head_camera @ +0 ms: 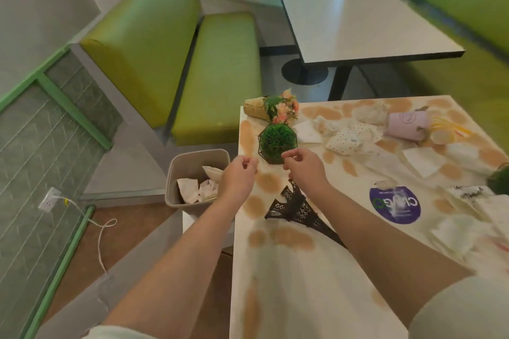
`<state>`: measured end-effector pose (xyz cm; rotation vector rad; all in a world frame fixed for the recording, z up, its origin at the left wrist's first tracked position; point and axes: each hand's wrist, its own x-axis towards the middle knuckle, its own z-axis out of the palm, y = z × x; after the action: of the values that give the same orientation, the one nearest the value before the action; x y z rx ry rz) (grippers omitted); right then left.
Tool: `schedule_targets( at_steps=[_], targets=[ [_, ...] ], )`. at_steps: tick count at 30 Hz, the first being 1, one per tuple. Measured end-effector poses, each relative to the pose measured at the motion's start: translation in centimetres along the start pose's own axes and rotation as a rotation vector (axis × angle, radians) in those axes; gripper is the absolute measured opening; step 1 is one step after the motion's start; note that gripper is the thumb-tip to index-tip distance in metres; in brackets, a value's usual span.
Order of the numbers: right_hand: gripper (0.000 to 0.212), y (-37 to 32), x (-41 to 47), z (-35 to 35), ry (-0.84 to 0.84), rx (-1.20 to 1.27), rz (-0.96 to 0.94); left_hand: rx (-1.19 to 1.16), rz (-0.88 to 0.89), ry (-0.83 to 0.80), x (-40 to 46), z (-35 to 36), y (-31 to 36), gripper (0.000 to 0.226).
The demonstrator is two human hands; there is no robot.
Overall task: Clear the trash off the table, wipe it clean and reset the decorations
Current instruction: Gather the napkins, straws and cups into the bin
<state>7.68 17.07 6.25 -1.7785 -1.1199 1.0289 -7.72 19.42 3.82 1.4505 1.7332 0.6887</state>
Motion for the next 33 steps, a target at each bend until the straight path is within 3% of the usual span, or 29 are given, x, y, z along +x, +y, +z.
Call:
schedule_targets(
  at_steps=[7,16,21,26,33],
  targets=[
    [0.020,2.6,3.1,-7.9,0.070,-0.019,0.057,0.132,0.078,-0.054,0.0,5.7,6.4,0.025],
    [0.020,4.0,10.3,-14.2,0.040,-0.199,-0.040,0.187,0.152,-0.051,4.6,11.8,12.2,0.019],
    [0.018,5.1,15.4,-15.5,0.052,-0.452,-0.102,0.485,0.201,-0.042,8.4,15.0,13.4,0.031],
    [0.030,6.9,20.8,-15.3,0.015,-0.676,-0.162,0.832,0.199,-0.064,12.6,17.4,13.3,0.050],
    [0.042,7.8,25.7,-14.2,-0.082,-0.952,-0.186,1.009,0.130,-0.173,17.2,19.6,11.5,0.068]
  ],
)
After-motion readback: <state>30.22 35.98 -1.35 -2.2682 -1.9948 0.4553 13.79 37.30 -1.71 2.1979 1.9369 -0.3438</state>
